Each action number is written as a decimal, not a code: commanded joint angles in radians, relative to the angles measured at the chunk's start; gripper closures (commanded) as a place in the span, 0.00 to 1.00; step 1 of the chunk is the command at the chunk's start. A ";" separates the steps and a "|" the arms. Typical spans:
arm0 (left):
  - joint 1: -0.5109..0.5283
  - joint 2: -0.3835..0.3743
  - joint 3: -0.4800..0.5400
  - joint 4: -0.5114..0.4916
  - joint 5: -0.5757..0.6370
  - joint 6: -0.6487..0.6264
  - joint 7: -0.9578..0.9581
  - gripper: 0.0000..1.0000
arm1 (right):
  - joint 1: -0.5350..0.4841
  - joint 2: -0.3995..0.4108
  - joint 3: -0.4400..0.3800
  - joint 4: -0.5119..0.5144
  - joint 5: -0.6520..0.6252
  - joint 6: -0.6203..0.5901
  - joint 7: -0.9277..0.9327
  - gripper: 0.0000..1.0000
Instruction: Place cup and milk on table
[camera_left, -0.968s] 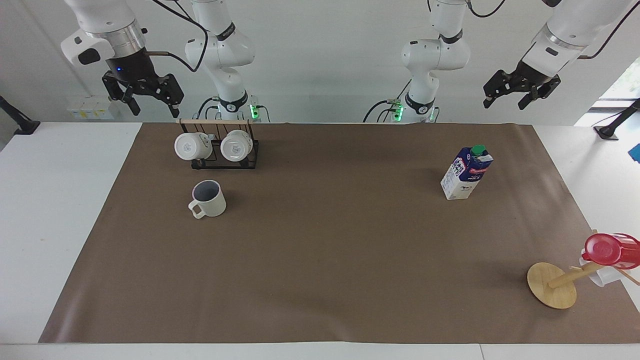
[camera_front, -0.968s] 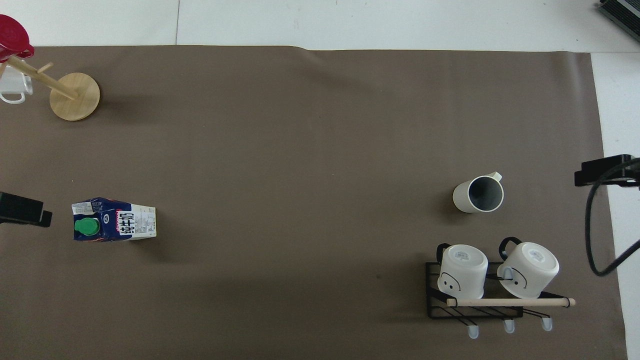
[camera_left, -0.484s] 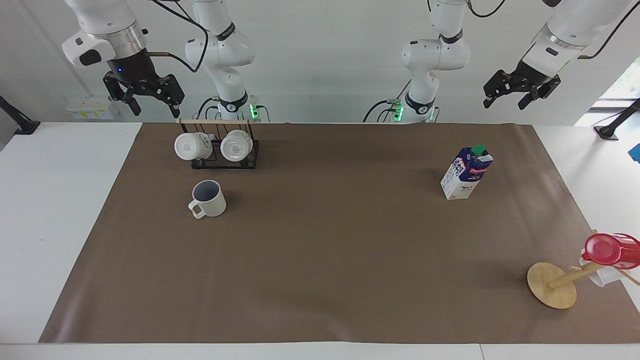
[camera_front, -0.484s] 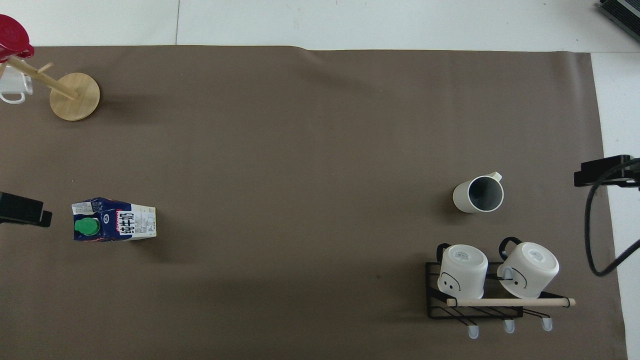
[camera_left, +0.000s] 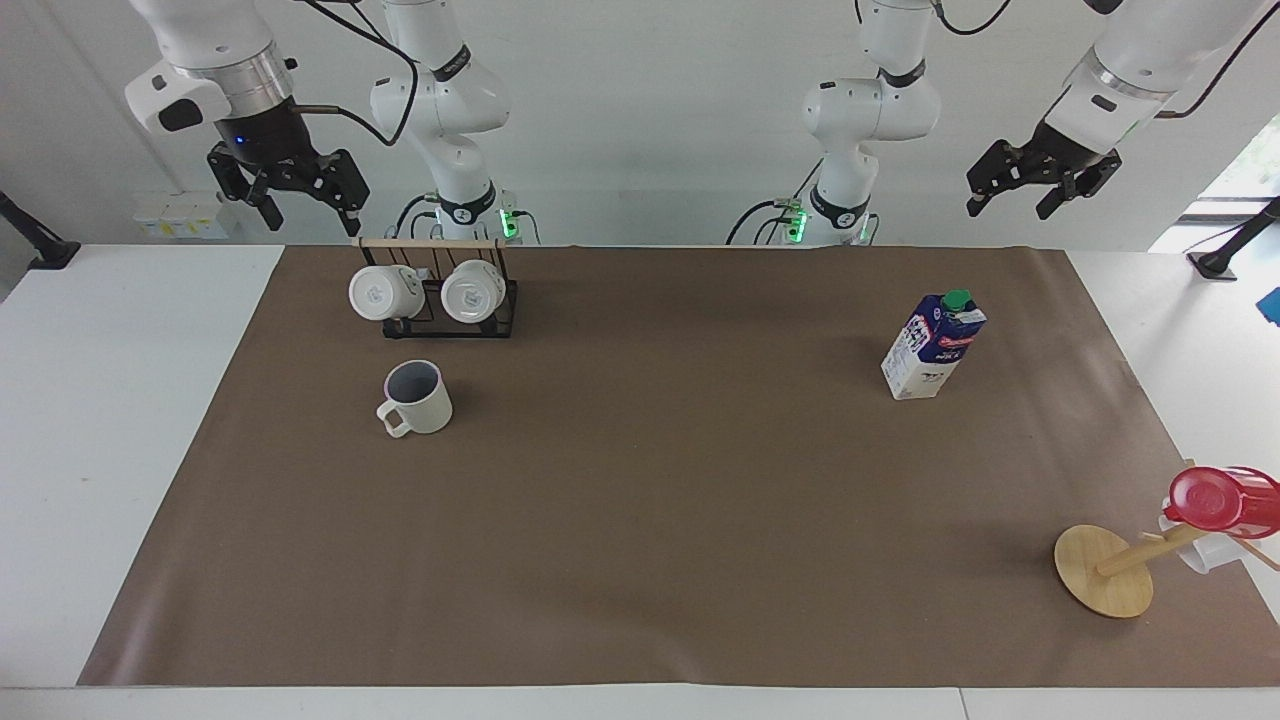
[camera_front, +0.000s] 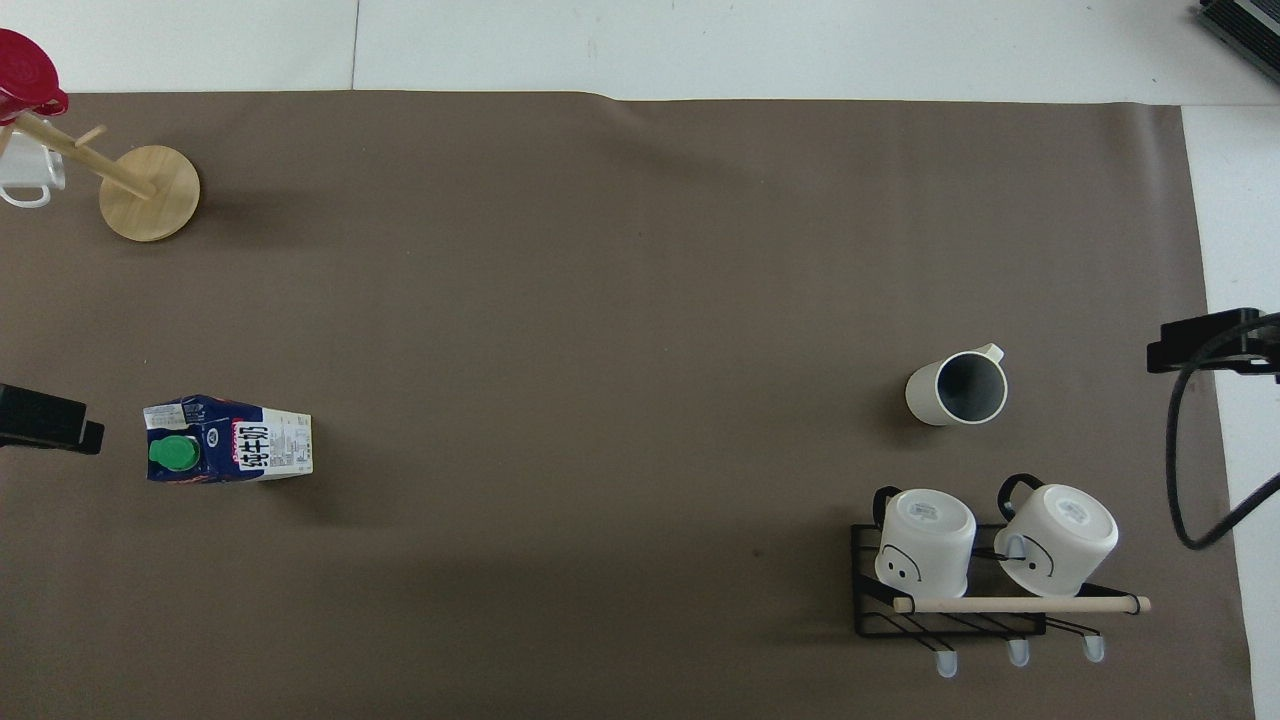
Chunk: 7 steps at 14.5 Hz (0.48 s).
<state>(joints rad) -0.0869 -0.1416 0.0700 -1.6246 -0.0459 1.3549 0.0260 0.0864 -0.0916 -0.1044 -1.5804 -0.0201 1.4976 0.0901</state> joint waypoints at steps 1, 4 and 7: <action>-0.007 -0.001 0.002 0.017 0.020 -0.017 -0.009 0.00 | 0.003 -0.023 0.005 -0.065 0.011 0.042 0.013 0.00; -0.007 -0.001 0.002 0.017 0.020 -0.017 -0.009 0.00 | 0.047 -0.022 0.005 -0.150 0.011 0.136 0.014 0.00; -0.007 -0.001 0.002 0.017 0.020 -0.017 -0.009 0.00 | 0.082 -0.007 0.005 -0.233 0.011 0.263 0.019 0.00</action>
<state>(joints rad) -0.0869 -0.1416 0.0700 -1.6246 -0.0459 1.3549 0.0260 0.1580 -0.0883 -0.1016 -1.7374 -0.0192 1.6813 0.0909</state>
